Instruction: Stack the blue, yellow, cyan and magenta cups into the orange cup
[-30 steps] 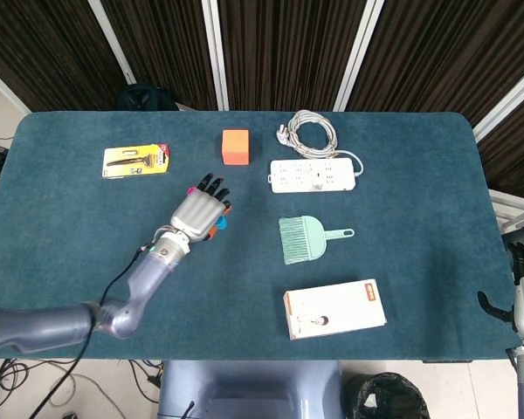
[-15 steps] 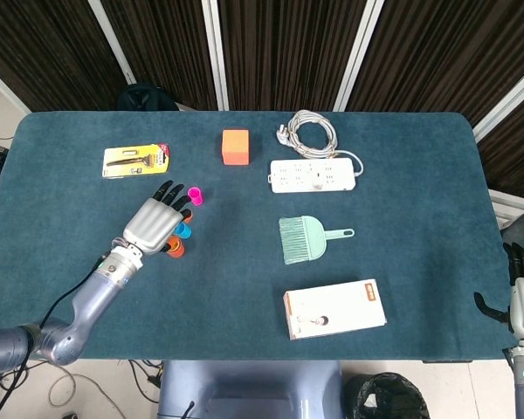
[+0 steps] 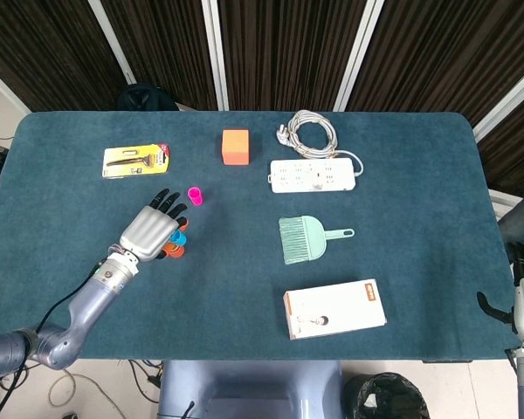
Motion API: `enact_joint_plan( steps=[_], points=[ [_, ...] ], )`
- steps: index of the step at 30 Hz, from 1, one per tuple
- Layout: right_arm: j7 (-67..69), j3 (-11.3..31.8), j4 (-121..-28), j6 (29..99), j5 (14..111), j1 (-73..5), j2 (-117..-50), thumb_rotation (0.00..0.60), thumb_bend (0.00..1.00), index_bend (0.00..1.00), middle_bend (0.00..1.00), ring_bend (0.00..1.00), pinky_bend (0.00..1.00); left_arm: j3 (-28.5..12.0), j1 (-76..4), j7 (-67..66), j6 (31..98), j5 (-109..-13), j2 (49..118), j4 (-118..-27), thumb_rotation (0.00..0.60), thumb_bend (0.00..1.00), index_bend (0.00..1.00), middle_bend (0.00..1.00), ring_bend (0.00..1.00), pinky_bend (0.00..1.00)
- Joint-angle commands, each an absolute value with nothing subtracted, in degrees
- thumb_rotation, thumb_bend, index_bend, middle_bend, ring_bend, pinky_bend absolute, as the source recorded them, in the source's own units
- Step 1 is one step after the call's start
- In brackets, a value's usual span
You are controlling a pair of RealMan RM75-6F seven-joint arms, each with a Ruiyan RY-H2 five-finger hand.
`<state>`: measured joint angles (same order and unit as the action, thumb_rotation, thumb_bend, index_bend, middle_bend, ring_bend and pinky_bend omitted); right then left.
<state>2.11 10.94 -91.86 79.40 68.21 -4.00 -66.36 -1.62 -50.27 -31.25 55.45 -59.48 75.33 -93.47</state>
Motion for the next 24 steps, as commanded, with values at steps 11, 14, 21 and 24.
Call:
enact_joint_plan(
  steps=[11,14,21,24],
  points=[
    [1.94,11.00,-91.88,79.33,68.14,-4.09,-66.42,0.600,0.34,0.05,0.04,0.08,0.04,-1.30,-49.07,-31.03,55.41,-59.66,75.66,-92.20,0.600,0.35,0.45,0.19,0.00,0.00],
    [1.82,11.00,-91.89,79.39,68.14,-4.08,-66.47,0.600,0.34,0.05,0.04,0.08,0.04,-1.17,-48.77,-30.76,55.26,-59.79,75.72,-91.81,0.600,0.35,0.45,0.19,0.00,0.00],
    [1.63,11.01,-91.88,79.45,68.10,-4.10,-66.61,0.600,0.34,0.05,0.04,0.08,0.04,-1.26,-48.32,-30.28,54.75,-60.37,76.05,-90.94,0.600,0.35,0.45,0.19,0.00,0.00],
    [1.68,11.00,-91.90,79.48,68.13,-4.06,-66.61,0.600,0.34,0.05,0.04,0.08,0.04,-1.31,-48.20,-30.36,54.51,-60.37,76.10,-90.83,0.600,0.35,0.45,0.19,0.00,0.00]
  ],
)
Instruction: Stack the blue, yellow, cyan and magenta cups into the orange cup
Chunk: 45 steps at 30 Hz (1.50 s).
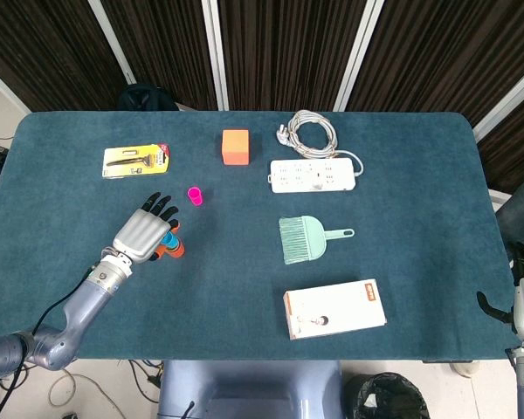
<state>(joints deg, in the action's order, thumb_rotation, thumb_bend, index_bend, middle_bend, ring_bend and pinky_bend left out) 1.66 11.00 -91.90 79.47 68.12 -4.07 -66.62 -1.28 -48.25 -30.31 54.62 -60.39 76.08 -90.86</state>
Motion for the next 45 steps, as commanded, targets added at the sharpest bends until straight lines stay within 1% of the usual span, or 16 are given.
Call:
enact_joint_plan(
  steps=[1,5,9,16,18,24,28,32,34,40,45],
  points=[
    [1.69,11.01,-91.90,79.47,68.13,-4.07,-66.59,0.600,0.34,0.05,0.04,0.08,0.04,-1.32,-48.18,-30.40,54.45,-60.36,76.12,-90.82,0.600,0.35,0.44,0.19,0.00,0.00],
    [1.70,11.03,-91.97,79.52,68.15,-4.05,-66.54,0.600,0.34,0.05,0.04,0.08,0.04,-1.32,-48.07,-30.73,54.14,-60.35,76.19,-90.76,0.600,0.35,0.41,0.18,0.00,0.00],
    [1.80,11.13,-92.13,79.65,68.15,-4.00,-66.41,0.600,0.34,0.05,0.04,0.08,0.04,-1.28,-48.01,-31.21,53.78,-60.10,76.21,-90.72,0.600,0.34,0.36,0.18,0.00,0.00],
    [1.75,11.09,-92.15,79.57,68.08,-3.98,-66.41,0.600,0.34,0.05,0.04,0.08,0.04,-1.20,-47.90,-32.12,53.10,-59.02,76.08,-90.76,0.600,0.27,0.18,0.13,0.00,0.00],
    [1.67,11.05,-92.18,79.59,68.08,-3.97,-66.46,0.600,0.34,0.05,0.04,0.08,0.04,-1.34,-47.99,-32.51,52.87,-58.41,75.96,-90.94,0.600,0.26,0.16,0.13,0.00,0.00],
    [1.42,11.09,-92.09,79.51,67.89,-4.03,-66.58,0.600,0.34,0.05,0.04,0.08,0.04,-3.79,-47.97,-31.07,54.23,-57.22,76.02,-91.79,0.600,0.26,0.17,0.13,0.00,0.00],
    [1.15,11.03,-91.79,79.07,67.58,-4.20,-66.83,0.600,0.34,0.05,0.04,0.08,0.04,-6.43,-49.53,-31.02,52.37,-52.07,75.46,-92.56,0.600,0.26,0.20,0.13,0.00,0.00],
    [0.74,11.00,-91.33,78.59,67.17,-4.40,-67.11,0.600,0.34,0.05,0.04,0.08,0.04,-8.78,-52.34,-32.61,49.84,-46.33,75.26,-91.84,0.600,0.26,0.20,0.13,0.00,0.00],
    [0.46,11.14,-91.06,78.42,66.82,-4.53,-67.22,0.600,0.34,0.05,0.04,0.08,0.04,-9.75,-54.81,-34.51,47.80,-42.17,75.48,-90.32,0.600,0.26,0.21,0.13,0.00,0.00],
    [-0.07,11.20,-90.58,78.27,66.23,-4.61,-67.63,0.600,0.34,0.05,0.04,0.08,0.04,-10.50,-60.50,-38.00,43.44,-32.39,78.34,-83.60,0.600,0.26,0.23,0.13,0.00,0.00],
    [-0.25,11.32,-90.47,78.27,65.87,-4.59,-67.68,0.600,0.34,0.05,0.04,0.08,0.04,-10.15,-63.86,-39.04,40.55,-27.51,81.57,-77.19,0.600,0.26,0.26,0.13,0.00,0.00]
  ],
)
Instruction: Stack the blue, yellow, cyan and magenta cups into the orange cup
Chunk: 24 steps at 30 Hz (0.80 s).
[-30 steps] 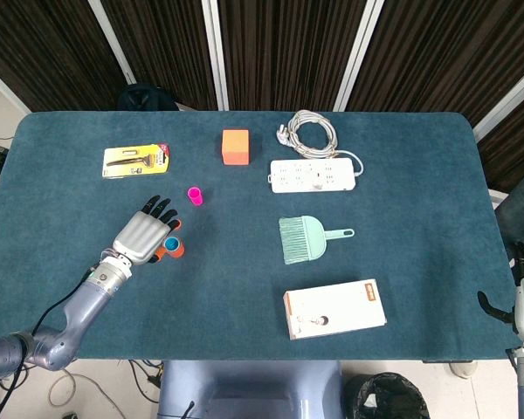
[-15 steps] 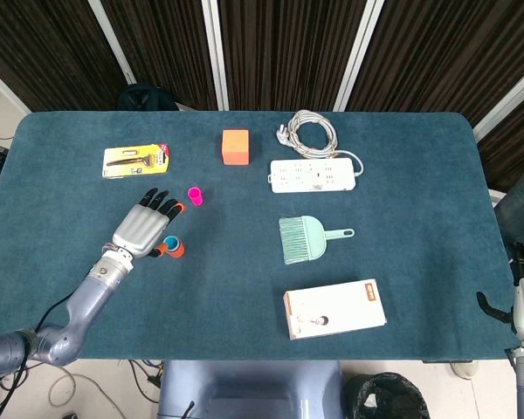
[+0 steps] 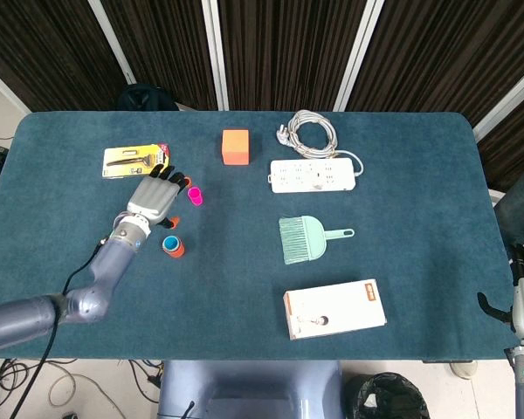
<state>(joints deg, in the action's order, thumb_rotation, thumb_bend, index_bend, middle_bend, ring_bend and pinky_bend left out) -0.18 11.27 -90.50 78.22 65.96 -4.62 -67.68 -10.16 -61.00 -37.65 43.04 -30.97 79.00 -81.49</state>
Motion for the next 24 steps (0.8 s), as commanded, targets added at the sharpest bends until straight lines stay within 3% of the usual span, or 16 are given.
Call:
enact_joint_plan(
  steps=[1,11,24],
  points=[
    [-0.32,11.36,-90.47,78.35,65.78,-4.56,-67.70,0.600,0.34,0.05,0.04,0.08,0.04,-9.75,-64.64,-39.53,39.92,-26.65,82.30,-75.69,0.600,0.26,0.26,0.13,0.00,0.00],
    [-1.17,11.49,-90.00,78.15,64.98,-4.65,-68.06,0.600,0.34,0.05,0.04,0.08,0.04,-7.69,-68.62,-40.56,35.92,-22.43,87.73,-65.84,0.600,0.26,0.28,0.13,0.00,0.00],
    [-2.18,11.65,-89.19,77.35,63.79,-5.02,-68.65,0.600,0.34,0.05,0.04,0.08,0.04,-6.36,-69.58,-37.99,33.39,-24.21,94.95,-53.88,0.600,0.27,0.29,0.13,0.00,0.00]
  ],
)
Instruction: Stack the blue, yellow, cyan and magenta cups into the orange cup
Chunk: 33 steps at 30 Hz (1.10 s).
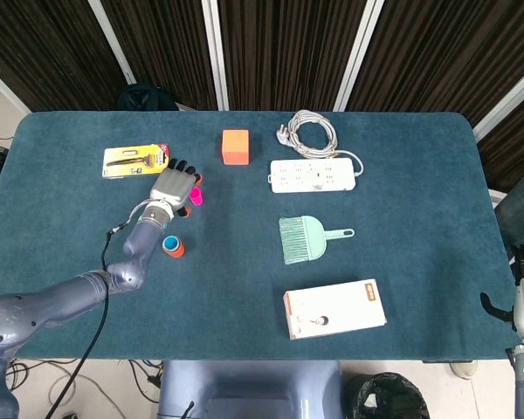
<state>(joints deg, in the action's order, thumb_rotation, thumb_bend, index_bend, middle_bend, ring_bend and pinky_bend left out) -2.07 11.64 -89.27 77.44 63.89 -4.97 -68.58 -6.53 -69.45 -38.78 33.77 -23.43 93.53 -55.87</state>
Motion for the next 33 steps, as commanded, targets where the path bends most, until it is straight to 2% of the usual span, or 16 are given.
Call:
enact_joint_plan(
  steps=[1,19,33],
  points=[
    [-2.28,11.66,-89.12,77.21,63.71,-5.09,-68.70,0.600,0.34,0.05,0.04,0.08,0.04,-6.43,-69.60,-37.69,33.36,-24.52,95.46,-53.00,0.600,0.27,0.29,0.13,0.00,0.00],
    [-2.33,11.82,-88.63,77.06,63.28,-5.11,-68.93,0.600,0.34,0.05,0.04,0.08,0.04,-6.60,-69.21,-35.86,32.51,-27.47,98.85,-47.30,0.600,0.32,0.43,0.18,0.00,0.00],
    [-1.81,11.97,-88.75,77.26,63.29,-4.90,-68.69,0.600,0.34,0.05,0.04,0.08,0.04,-6.83,-68.89,-35.70,33.06,-28.67,98.79,-47.75,0.600,0.35,0.46,0.20,0.00,0.00]
  ],
)
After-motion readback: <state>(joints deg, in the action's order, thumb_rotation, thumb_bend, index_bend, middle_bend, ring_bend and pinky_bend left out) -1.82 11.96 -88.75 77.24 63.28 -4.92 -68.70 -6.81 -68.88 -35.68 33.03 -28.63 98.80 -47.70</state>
